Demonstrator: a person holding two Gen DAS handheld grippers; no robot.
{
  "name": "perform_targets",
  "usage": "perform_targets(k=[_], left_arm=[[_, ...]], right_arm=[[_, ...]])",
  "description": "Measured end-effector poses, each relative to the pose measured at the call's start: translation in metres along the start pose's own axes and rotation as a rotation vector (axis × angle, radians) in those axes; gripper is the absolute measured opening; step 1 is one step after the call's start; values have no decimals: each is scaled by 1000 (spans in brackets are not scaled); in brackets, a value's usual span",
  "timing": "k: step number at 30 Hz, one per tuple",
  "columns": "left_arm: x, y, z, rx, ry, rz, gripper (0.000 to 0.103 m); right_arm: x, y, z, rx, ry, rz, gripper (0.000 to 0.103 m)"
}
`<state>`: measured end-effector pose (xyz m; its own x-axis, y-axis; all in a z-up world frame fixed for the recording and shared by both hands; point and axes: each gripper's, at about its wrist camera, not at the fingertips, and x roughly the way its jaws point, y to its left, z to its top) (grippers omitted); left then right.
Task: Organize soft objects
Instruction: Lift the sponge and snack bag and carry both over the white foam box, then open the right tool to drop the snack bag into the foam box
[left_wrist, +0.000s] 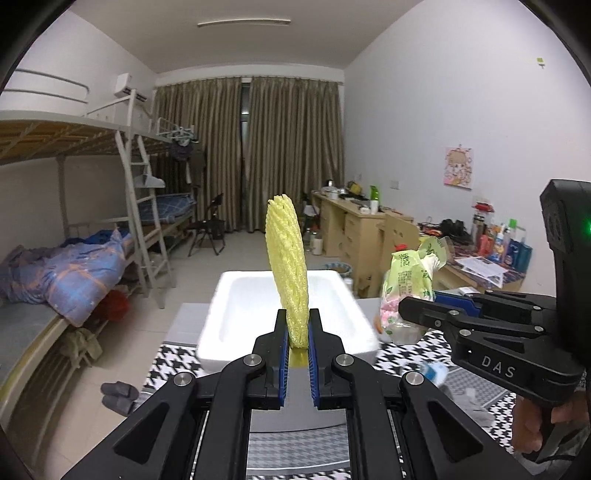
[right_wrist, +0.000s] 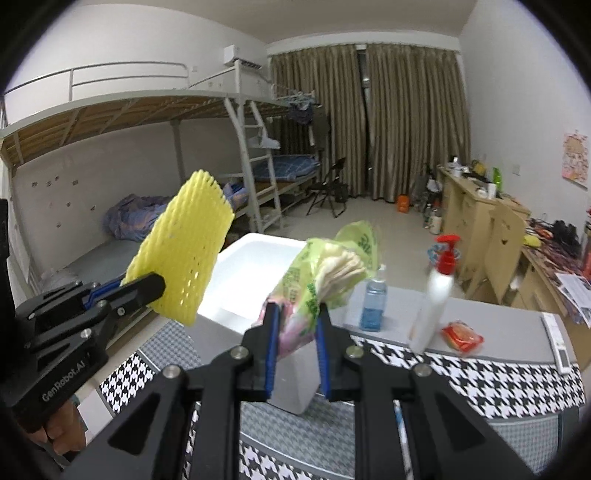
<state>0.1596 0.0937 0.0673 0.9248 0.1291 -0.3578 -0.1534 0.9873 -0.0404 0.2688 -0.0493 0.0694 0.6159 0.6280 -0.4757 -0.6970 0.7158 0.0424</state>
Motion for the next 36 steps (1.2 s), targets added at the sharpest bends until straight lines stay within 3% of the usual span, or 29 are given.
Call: perform_targets(k=[19, 36], left_arm=[[-15, 45, -15, -52, 15, 149, 10], [-14, 58, -17, -79, 46, 154, 10]], right_arm=[[77, 28, 26, 6, 120, 91, 22], [97, 35, 30, 0, 175, 52, 25]])
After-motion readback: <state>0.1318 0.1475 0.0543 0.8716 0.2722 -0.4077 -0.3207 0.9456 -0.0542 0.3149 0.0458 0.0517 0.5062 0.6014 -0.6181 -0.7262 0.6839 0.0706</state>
